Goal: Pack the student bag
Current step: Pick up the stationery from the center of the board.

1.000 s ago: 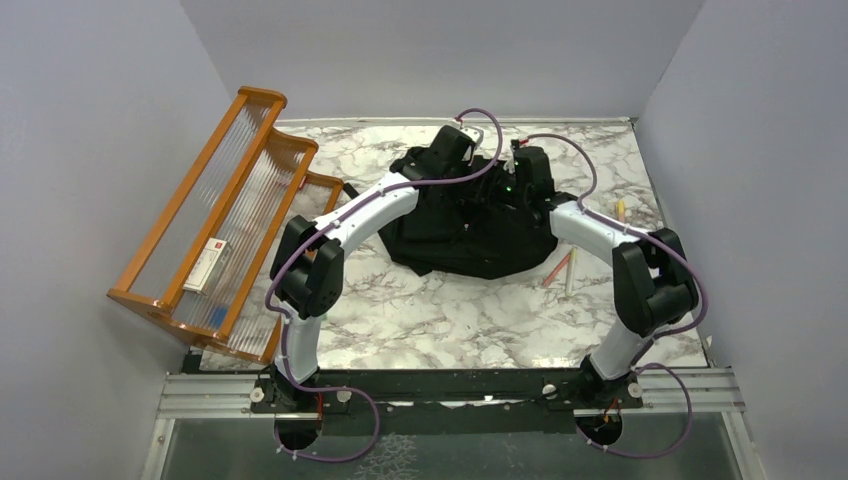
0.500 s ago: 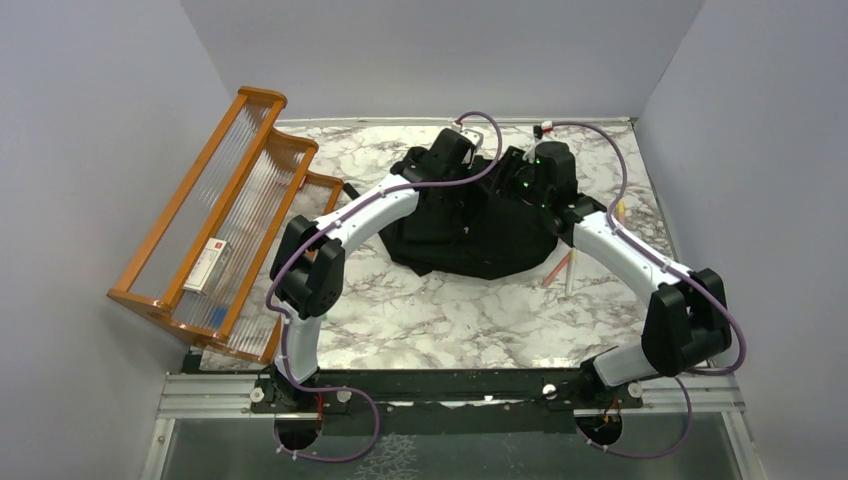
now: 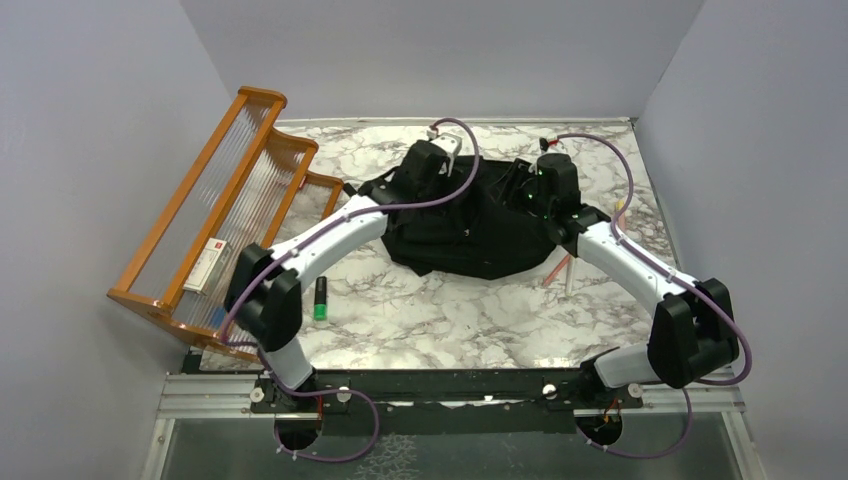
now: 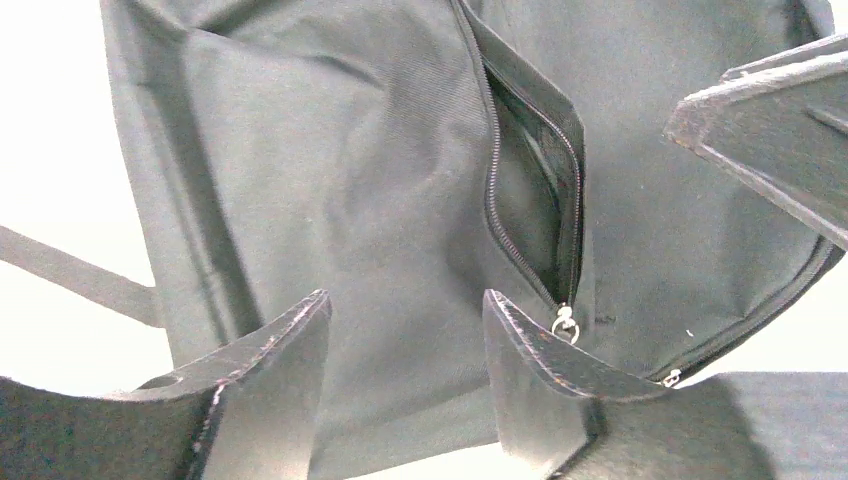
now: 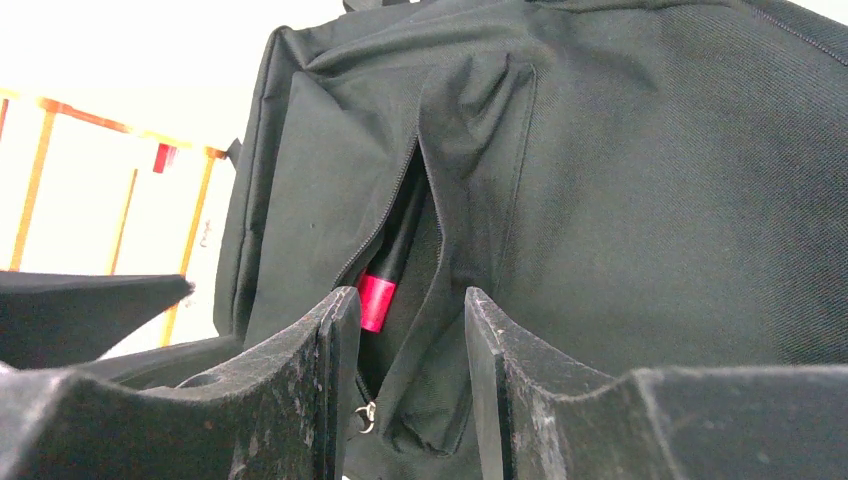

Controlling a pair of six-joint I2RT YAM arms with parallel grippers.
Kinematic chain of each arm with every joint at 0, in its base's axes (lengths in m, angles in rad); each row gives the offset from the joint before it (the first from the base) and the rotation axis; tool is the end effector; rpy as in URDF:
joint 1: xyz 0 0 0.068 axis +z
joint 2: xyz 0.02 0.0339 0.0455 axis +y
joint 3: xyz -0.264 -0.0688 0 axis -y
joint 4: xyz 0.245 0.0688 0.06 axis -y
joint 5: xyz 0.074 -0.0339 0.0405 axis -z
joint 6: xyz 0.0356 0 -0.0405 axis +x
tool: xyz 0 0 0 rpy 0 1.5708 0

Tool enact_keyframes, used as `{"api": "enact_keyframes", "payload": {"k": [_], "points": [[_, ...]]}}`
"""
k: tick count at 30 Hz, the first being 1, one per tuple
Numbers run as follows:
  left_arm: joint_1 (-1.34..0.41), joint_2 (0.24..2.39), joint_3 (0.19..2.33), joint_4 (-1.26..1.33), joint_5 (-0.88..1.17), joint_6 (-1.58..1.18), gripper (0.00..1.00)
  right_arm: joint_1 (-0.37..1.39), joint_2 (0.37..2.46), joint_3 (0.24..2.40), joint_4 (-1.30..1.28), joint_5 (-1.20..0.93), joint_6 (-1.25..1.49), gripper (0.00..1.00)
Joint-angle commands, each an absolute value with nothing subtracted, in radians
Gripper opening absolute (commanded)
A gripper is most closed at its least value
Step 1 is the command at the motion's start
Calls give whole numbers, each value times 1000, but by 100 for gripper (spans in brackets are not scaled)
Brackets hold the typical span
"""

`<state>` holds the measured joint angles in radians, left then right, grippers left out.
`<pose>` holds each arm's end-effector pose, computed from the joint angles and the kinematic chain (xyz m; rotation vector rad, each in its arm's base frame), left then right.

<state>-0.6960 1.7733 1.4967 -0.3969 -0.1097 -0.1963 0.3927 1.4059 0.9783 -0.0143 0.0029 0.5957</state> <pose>0.3177 -0.2603 0.2947 0.5017 2.2079 -0.3580 0.2990 0.1237 0.2800 0.2115 2.0582 0.6187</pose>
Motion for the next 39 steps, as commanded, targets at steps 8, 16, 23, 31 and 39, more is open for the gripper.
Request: {"api": "enact_keyframes", "payload": {"k": [8,16,23,31,39], "points": [[-660,1400,1168,-420,-337,-346,65,397,1395,957,-8,12,578,48],[-566,1262,991,-532,-334,-540,79,398,1412,941,24,-34,602,48],[-347,1275,910,-628,-272,-634,85,397,1427,929,33,-52,607,48],[-323,1278,815,-621,-368,-715,84,397,1450,934,41,-60,607,48],[-285,1263,742,-648,-440,-841,84,397,1480,948,53,-88,612,48]]}}
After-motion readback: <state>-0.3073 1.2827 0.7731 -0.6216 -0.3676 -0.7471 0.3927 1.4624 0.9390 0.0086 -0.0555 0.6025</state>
